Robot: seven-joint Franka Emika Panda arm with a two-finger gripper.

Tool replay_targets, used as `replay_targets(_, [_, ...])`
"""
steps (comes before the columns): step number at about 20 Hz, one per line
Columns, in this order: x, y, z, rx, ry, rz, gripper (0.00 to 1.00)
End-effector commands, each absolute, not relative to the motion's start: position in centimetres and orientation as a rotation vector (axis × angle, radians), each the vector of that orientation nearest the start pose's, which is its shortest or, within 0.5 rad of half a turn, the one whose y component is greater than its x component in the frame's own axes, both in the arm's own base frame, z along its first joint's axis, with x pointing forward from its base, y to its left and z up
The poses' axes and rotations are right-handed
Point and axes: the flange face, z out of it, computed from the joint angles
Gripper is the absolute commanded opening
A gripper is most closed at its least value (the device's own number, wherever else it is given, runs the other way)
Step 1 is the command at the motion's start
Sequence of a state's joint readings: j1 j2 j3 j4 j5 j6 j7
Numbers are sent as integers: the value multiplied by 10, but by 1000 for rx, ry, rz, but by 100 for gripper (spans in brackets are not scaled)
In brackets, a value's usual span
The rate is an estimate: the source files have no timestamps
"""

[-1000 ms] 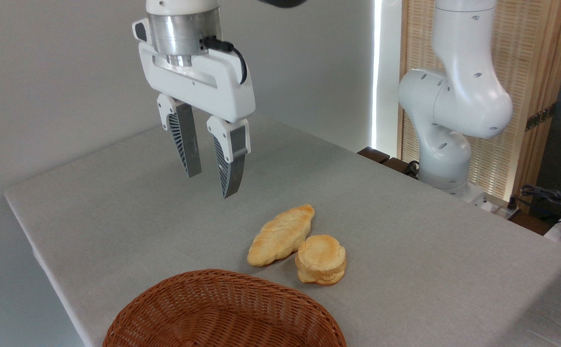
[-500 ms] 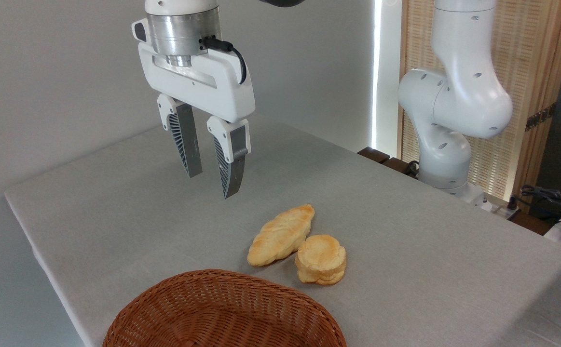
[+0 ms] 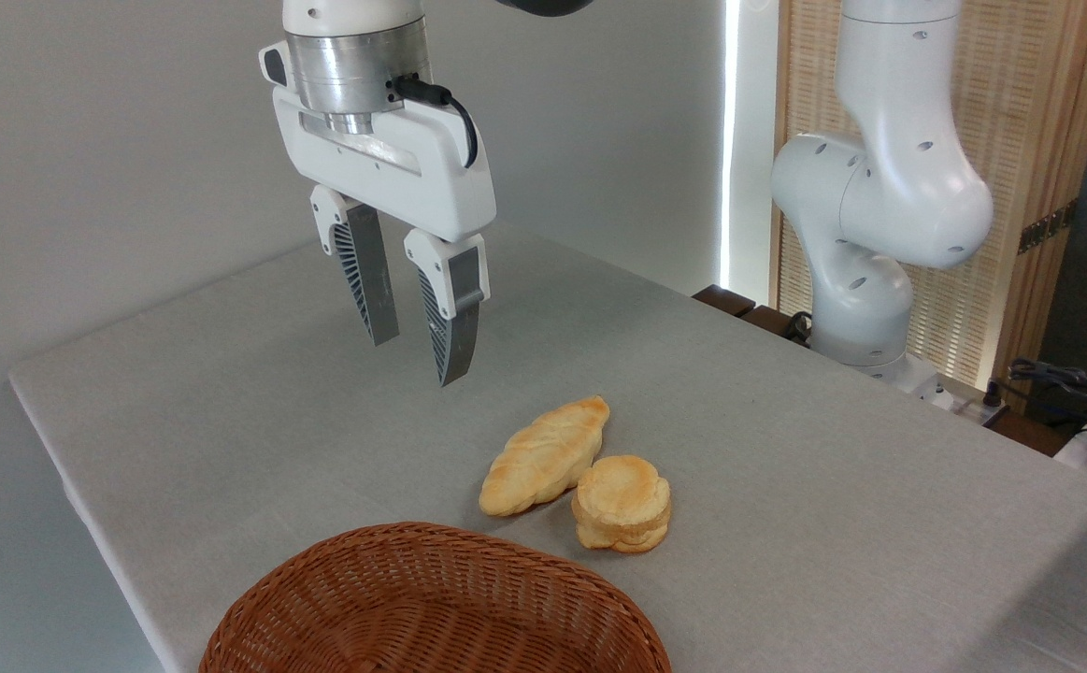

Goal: Put bread into the basket

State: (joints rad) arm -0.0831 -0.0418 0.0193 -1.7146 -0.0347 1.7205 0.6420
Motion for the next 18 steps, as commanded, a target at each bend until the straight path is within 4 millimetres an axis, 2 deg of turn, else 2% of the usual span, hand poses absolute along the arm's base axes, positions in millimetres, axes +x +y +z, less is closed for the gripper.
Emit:
replay_targets(1, [551,-37,592,-2983,1098,-59,100])
replay_targets(6, [552,-36,585,-2992,1093,-24,100])
replay_targets(13, [558,-35,562,-3001,1105,72,100])
replay_targets(16, [554,-33,546,-2996,1111,106,100])
replay_targets(18, [544,-31,534,-2992,1110,120,100])
